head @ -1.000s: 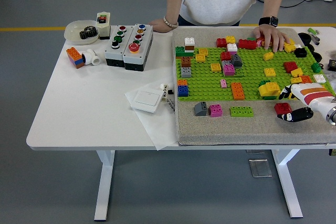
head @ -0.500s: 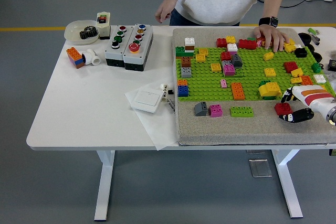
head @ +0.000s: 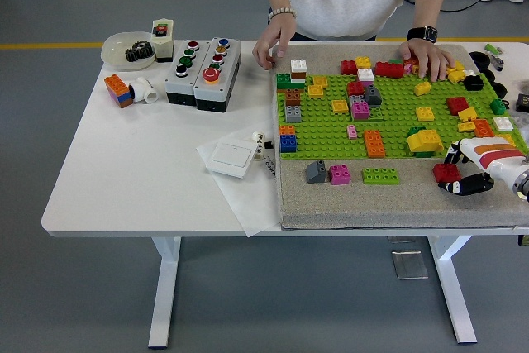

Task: Pick up the brick,pile it on top of brick,press brick,pick up the brick,pile it on top of brick,press brick

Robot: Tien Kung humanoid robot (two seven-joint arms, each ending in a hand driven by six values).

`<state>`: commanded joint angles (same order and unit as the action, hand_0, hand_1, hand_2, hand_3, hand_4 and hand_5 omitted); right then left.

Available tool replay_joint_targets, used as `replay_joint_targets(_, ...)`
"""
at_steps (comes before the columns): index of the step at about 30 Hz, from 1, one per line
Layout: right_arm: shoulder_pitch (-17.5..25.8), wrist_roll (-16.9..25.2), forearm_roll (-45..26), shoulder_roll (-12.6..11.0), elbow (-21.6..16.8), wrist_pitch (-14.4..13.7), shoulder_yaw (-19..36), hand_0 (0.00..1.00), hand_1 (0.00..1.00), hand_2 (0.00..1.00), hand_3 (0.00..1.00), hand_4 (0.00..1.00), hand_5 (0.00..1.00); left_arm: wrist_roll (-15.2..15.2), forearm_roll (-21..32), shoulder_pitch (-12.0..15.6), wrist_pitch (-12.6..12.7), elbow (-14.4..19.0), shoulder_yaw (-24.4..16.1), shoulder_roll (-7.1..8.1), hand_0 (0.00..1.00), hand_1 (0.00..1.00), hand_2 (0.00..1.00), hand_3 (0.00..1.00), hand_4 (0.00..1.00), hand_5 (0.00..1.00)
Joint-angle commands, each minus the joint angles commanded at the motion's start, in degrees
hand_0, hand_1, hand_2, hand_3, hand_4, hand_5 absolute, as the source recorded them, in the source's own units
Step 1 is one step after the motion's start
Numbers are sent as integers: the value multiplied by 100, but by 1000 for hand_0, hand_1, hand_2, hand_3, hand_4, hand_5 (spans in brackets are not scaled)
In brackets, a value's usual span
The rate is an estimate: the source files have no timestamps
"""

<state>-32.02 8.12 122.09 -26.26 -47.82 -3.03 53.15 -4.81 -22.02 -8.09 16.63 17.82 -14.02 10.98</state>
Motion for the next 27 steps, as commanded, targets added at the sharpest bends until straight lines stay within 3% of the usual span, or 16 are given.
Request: replay_joint_targets(27,70,3,60,-46,-117,-184,59,565,503,531,507,772,374,-9,-38,15,-9,0,-21,-5,791,798,816,643,660,655)
